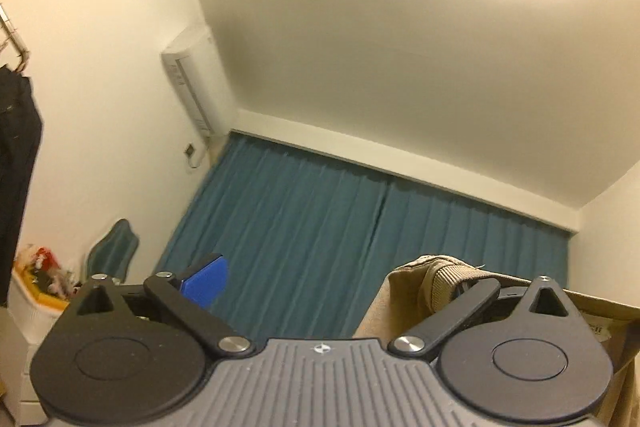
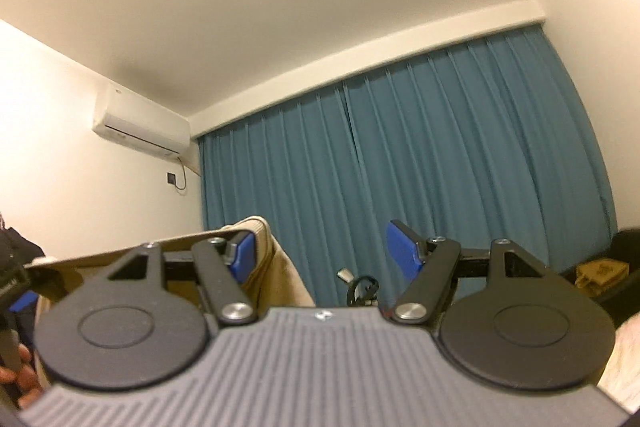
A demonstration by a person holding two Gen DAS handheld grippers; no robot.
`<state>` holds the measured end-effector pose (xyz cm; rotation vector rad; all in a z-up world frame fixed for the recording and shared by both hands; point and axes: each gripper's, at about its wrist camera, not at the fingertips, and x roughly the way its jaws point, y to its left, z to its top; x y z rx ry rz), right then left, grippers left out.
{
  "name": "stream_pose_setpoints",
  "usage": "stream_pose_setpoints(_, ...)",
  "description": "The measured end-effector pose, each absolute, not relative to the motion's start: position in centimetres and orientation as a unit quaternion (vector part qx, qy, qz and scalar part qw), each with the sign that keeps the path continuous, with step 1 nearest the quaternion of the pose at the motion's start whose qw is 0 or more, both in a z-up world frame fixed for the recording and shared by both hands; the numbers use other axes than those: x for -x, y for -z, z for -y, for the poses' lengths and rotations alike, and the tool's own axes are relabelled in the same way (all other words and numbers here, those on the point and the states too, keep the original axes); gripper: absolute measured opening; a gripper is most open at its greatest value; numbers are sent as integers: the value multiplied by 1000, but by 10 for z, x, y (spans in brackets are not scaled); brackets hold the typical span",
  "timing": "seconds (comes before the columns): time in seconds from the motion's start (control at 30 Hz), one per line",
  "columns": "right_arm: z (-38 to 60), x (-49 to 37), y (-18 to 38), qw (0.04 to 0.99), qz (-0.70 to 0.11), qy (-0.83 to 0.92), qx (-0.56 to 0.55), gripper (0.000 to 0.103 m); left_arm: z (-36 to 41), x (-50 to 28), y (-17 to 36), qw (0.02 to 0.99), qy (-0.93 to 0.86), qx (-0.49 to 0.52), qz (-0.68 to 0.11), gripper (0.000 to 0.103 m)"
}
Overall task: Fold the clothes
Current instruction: 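Lift the shirt high with both grippers to shake it out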
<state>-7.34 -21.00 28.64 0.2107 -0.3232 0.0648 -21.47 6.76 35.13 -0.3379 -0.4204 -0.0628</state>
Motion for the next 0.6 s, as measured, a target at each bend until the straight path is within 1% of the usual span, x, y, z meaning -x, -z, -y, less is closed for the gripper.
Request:
stream_pose_setpoints(0.1, 215, 90, -309, 980, 165, -39, -109, 71, -60, 212, -363, 966, 53, 165, 189, 103)
stream_pose_setpoints(0.23, 223, 85, -297, 984, 148, -24, -96, 71, -48, 191, -355, 971, 76, 162, 159, 103)
stream_pose_setpoints(0.4, 238, 39, -249, 992, 100, 3, -80, 71, -46, 110, -292, 977, 82, 165, 105, 103)
stream_pose_setpoints(0.53, 251, -26, -203, 994, 47, 19, -93, 71, -43, 19, -235, 983, 67, 165, 50, 103)
stream_pose_setpoints(0.6, 256, -65, -186, 994, 24, 24, -104, 71, -46, -41, -214, 985, 55, 161, 24, 103)
